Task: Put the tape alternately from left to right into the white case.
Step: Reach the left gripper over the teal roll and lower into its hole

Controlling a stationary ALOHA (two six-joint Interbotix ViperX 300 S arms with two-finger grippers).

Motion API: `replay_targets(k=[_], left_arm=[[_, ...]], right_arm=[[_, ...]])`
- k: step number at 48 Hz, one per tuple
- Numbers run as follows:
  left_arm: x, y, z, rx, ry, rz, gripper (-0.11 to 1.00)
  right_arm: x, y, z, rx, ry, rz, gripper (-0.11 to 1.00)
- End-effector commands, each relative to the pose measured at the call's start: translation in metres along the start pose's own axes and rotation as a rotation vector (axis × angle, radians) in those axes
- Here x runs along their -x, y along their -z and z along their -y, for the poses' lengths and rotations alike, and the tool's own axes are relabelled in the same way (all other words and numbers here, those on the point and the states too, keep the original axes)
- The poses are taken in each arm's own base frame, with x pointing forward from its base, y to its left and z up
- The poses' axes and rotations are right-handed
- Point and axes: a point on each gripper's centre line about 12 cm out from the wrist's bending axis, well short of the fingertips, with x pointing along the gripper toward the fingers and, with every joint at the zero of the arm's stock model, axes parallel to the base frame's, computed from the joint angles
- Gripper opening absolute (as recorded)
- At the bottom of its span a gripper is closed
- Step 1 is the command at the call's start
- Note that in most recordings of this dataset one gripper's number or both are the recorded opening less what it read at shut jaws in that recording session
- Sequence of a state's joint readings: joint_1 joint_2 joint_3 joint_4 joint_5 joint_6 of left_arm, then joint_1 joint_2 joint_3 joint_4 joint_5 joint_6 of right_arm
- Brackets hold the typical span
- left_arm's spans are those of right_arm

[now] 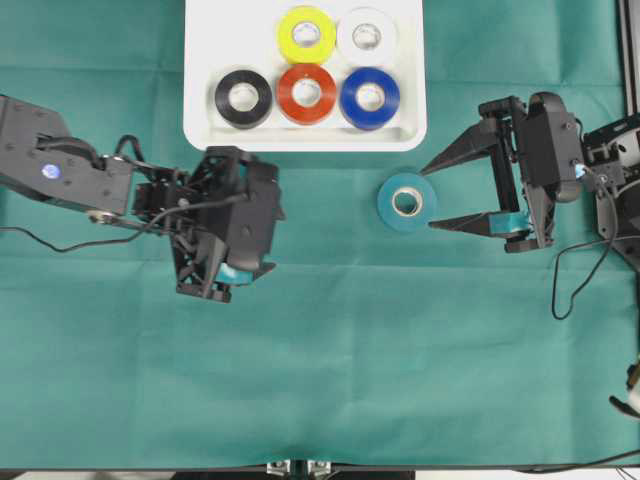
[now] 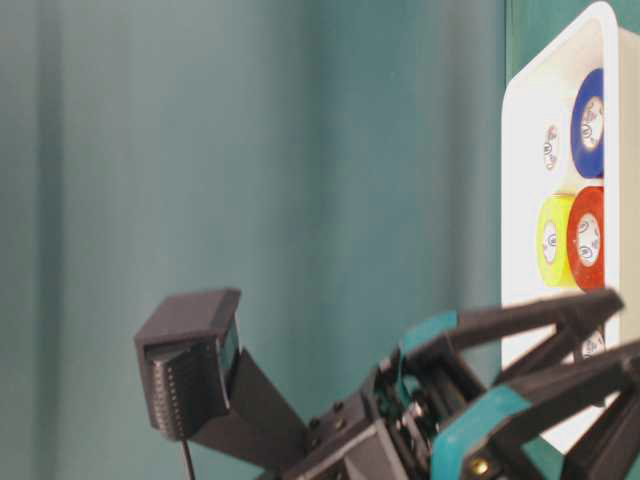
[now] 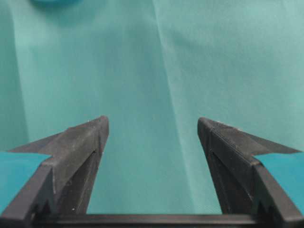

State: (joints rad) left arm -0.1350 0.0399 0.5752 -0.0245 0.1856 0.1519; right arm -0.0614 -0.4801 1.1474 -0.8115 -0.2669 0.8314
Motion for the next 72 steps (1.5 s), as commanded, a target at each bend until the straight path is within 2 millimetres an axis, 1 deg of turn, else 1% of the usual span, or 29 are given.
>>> replay_targets(k=[1,12,15,19,31,37,42,49,58,66,72], left_arm=[[0.000,-0.020,-0.006,-0.082,-0.015,0.050,0.93],[-0.018,-0.031,-0.008,-0.411,-0.024,0.047,0.93],[-0.020,-0.035,-0.009,-0.474,-0.029,0.054,0.93],[-0.021,-0.040,-0.011,-0.516,-0.036,0.062,0.93],[-0.026,-0.056,-0.023,-0.520,-0.065,0.087,0.93],[-0.036,-0.062,-0.032,-0.510,-0.079,0.088,0.93],[-0.046,-0.063,-0.040,-0.499,-0.088,0.081,0.93],[-0.060,-0.066,-0.045,-0.494,-0.088,0.071,0.93],[-0.072,-0.070,-0.050,-0.496,-0.085,0.050,0.93],[-0.084,-0.072,-0.061,-0.493,-0.087,0.024,0.93],[-0.093,-0.075,-0.066,-0.529,-0.089,0.014,0.93]], right_arm=[[0.001,-0.004,-0.001,0.000,-0.005,0.016,0.82],[0.001,-0.003,-0.001,-0.001,-0.005,0.013,0.82],[0.001,-0.003,-0.001,-0.001,-0.005,0.013,0.82],[0.001,-0.003,-0.001,-0.001,-0.005,0.011,0.82],[0.003,-0.001,-0.001,-0.001,0.001,0.009,0.82],[0.009,0.001,0.000,0.004,0.021,0.007,0.82],[0.019,0.001,0.000,0.006,0.033,0.030,0.82],[0.032,0.005,-0.002,0.008,0.036,0.063,0.82],[0.048,0.009,-0.003,0.011,0.046,0.108,0.82],[0.055,0.012,-0.002,0.015,0.063,0.120,0.81],[0.057,0.015,-0.002,0.014,0.067,0.119,0.81]])
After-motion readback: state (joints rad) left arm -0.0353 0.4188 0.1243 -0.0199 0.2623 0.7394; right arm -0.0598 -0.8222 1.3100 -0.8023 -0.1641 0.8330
